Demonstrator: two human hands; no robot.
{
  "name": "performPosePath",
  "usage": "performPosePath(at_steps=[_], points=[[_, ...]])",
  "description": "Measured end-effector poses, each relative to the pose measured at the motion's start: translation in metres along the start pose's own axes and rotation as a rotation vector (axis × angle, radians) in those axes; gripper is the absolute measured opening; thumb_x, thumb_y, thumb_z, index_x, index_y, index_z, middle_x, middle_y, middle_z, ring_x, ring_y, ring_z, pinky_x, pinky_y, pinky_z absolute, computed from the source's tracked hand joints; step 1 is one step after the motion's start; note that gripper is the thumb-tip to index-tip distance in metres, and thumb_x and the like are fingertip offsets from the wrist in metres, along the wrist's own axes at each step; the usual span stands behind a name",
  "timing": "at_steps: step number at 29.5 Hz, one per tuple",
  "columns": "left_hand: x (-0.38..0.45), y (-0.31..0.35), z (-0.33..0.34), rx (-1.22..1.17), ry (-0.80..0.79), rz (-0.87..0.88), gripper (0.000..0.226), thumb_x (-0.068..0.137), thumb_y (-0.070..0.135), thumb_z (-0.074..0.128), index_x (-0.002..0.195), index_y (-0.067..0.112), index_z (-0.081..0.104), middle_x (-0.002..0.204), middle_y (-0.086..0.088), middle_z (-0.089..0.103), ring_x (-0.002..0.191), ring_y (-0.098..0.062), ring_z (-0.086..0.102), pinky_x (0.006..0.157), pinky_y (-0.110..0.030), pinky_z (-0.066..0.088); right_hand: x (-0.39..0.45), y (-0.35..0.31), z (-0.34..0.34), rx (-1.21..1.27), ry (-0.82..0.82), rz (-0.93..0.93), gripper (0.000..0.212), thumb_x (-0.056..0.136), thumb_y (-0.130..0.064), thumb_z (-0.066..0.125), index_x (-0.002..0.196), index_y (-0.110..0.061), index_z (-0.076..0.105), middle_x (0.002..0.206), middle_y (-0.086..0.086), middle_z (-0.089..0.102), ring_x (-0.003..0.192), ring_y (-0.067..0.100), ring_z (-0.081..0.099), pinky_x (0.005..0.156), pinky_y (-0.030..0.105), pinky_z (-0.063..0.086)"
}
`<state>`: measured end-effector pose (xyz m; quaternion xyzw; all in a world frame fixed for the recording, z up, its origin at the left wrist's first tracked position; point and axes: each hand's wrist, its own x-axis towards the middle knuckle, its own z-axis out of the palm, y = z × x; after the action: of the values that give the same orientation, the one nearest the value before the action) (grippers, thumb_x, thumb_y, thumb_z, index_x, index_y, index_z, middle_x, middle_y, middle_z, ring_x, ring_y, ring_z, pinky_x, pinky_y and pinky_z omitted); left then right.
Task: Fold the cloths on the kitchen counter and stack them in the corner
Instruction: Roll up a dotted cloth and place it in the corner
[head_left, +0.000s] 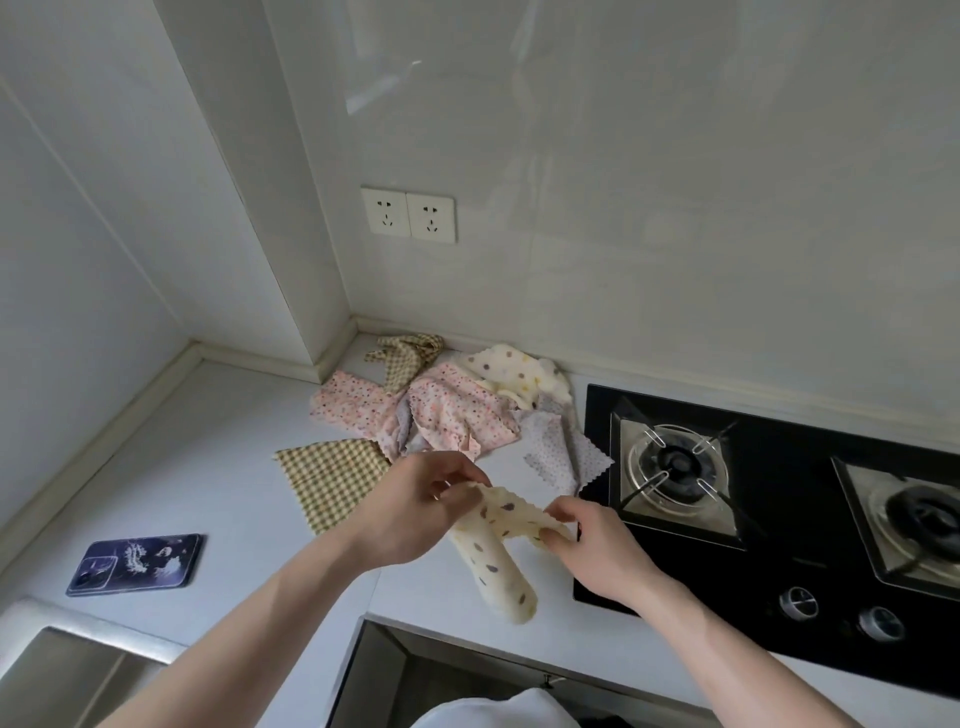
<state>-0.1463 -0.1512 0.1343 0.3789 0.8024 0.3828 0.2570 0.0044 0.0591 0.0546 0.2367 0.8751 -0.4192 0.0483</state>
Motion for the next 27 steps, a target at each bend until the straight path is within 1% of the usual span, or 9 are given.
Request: performPosePath(at_steps=[3,6,10,13,15,18,20,22,27], points=[[-0.007,-0.011,-0.004,0.213,0.024,0.025,0.015,0.099,0.029,0.060,0.107,0.033,0.072,0.099,0.024,0.071,0.090,0.004,0.065,0.079,-0.019,0.052,-0.011,0.004,-0.007,0.056,-0.012,0.015,0.008,0.097,-0.031,0.060,0.091,-0.034,0.065,0.089,-0.013,0.070,0.077,0.008,0.067,0.067,0.025,0.052],[-0.017,-0.026,-0.007,0.290,-0.001,0.012,0.014,0.100,0.032,0.059,0.109,0.037,0.068,0.100,0.025,0.069,0.090,0.004,0.064,0.080,-0.020,0.053,-0.026,0.011,-0.013,0.060,-0.048,-0.005,0.007,0.097,-0.037,0.060,0.094,-0.036,0.066,0.083,-0.011,0.069,0.065,0.001,0.058,0.061,0.021,0.043],[-0.024,-0.042,-0.001,0.323,-0.022,-0.036,0.014,0.101,0.032,0.058,0.109,0.040,0.067,0.097,0.028,0.066,0.087,0.008,0.061,0.072,-0.010,0.045,-0.038,0.027,-0.018,0.000,-0.092,0.039,0.009,0.095,-0.042,0.062,0.094,-0.036,0.068,0.089,-0.016,0.067,0.081,-0.004,0.059,0.073,0.023,0.047],[-0.018,-0.051,0.009,0.306,-0.006,-0.046,0.014,0.101,0.029,0.058,0.110,0.036,0.067,0.096,0.026,0.066,0.083,0.007,0.060,0.068,-0.008,0.042,-0.037,0.038,-0.017,0.013,-0.082,0.076,0.006,0.094,-0.041,0.063,0.094,-0.038,0.068,0.096,-0.013,0.066,0.081,0.004,0.066,0.072,0.025,0.051],[-0.007,-0.059,0.018,0.321,0.019,-0.041,0.014,0.102,0.028,0.058,0.111,0.031,0.068,0.098,0.021,0.067,0.084,0.003,0.062,0.071,-0.010,0.044,-0.031,0.043,-0.017,0.014,-0.040,0.099,0.005,0.093,-0.037,0.064,0.092,-0.038,0.069,0.095,-0.012,0.069,0.081,0.003,0.067,0.075,0.027,0.053],[0.014,-0.076,0.032,0.349,0.054,-0.060,0.014,0.101,0.028,0.058,0.110,0.025,0.069,0.100,0.014,0.071,0.091,-0.011,0.066,0.077,-0.026,0.050,-0.018,0.046,-0.016,-0.029,0.031,0.114,0.007,0.094,-0.031,0.064,0.094,-0.034,0.070,0.093,-0.014,0.071,0.079,-0.004,0.066,0.070,0.020,0.051],[0.027,-0.086,0.042,0.367,0.079,-0.099,0.015,0.100,0.028,0.059,0.108,0.023,0.071,0.102,0.010,0.072,0.093,-0.013,0.065,0.078,-0.029,0.049,-0.008,0.047,-0.015,-0.075,0.094,0.130,0.008,0.093,-0.030,0.064,0.094,-0.033,0.071,0.090,-0.015,0.071,0.079,-0.001,0.066,0.067,0.019,0.050],[0.037,-0.096,0.051,0.377,0.102,-0.129,0.015,0.099,0.029,0.060,0.107,0.024,0.072,0.107,0.007,0.073,0.099,-0.016,0.067,0.082,-0.033,0.053,0.002,0.050,-0.012,-0.117,0.135,0.154,0.010,0.092,-0.029,0.065,0.094,-0.031,0.074,0.088,-0.015,0.072,0.084,0.004,0.066,0.071,0.024,0.053],[0.049,-0.106,0.071,0.300,0.157,-0.223,0.017,0.101,0.023,0.059,0.110,0.020,0.072,0.110,0.004,0.073,0.101,-0.019,0.069,0.080,-0.028,0.047,0.013,0.057,-0.007,-0.151,0.181,0.187,0.013,0.093,-0.025,0.068,0.096,-0.029,0.080,0.086,-0.016,0.077,0.083,0.001,0.069,0.065,0.018,0.049]])
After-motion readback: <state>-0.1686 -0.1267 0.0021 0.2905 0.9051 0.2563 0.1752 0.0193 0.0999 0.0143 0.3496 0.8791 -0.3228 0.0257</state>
